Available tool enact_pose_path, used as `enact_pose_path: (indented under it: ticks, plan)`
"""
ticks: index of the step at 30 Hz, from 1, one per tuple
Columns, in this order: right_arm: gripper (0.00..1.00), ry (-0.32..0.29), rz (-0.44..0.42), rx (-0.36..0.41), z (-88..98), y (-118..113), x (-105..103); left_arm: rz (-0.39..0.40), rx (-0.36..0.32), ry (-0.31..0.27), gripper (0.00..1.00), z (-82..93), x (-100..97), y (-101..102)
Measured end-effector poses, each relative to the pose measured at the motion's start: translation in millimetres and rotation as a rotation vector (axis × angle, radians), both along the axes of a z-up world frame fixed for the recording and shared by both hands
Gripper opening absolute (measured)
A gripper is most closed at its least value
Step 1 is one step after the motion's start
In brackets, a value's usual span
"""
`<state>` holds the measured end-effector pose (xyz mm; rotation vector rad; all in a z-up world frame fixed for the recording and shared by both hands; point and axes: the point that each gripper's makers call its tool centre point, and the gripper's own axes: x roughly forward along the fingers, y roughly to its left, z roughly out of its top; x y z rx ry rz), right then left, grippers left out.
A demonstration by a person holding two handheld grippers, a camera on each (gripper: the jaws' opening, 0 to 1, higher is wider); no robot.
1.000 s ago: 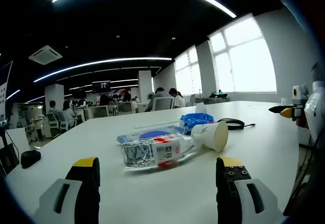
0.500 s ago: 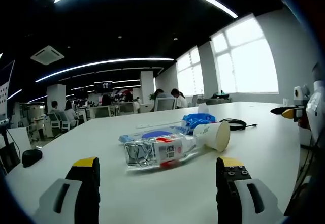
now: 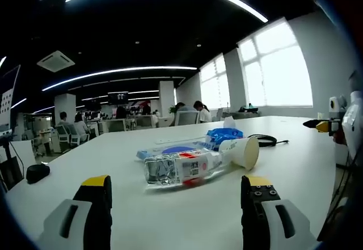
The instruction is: Arrange the tabletop items into an orderly group along one side of the table until the central work area is clear of visible clutter.
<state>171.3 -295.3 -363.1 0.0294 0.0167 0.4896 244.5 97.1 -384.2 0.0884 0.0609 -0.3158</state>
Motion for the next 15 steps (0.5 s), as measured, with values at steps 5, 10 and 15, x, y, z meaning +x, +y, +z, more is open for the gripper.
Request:
enact_pose_path:
  ticks: [5, 10, 15]
  plan:
    - [0.70, 0.003, 0.040, 0.019, 1.0, 8, -2, -0.005, -0.008, 0.005, 0.94, -1.9, -0.3, 1]
    - [0.69, 0.009, 0.054, 0.020, 0.7, 12, -2, -0.005, -0.015, 0.012, 0.94, -4.4, 0.5, 2]
    - [0.69, 0.011, 0.050, 0.004, 0.4, 12, 0, -0.003, -0.019, 0.004, 0.94, -3.0, 1.6, 4]
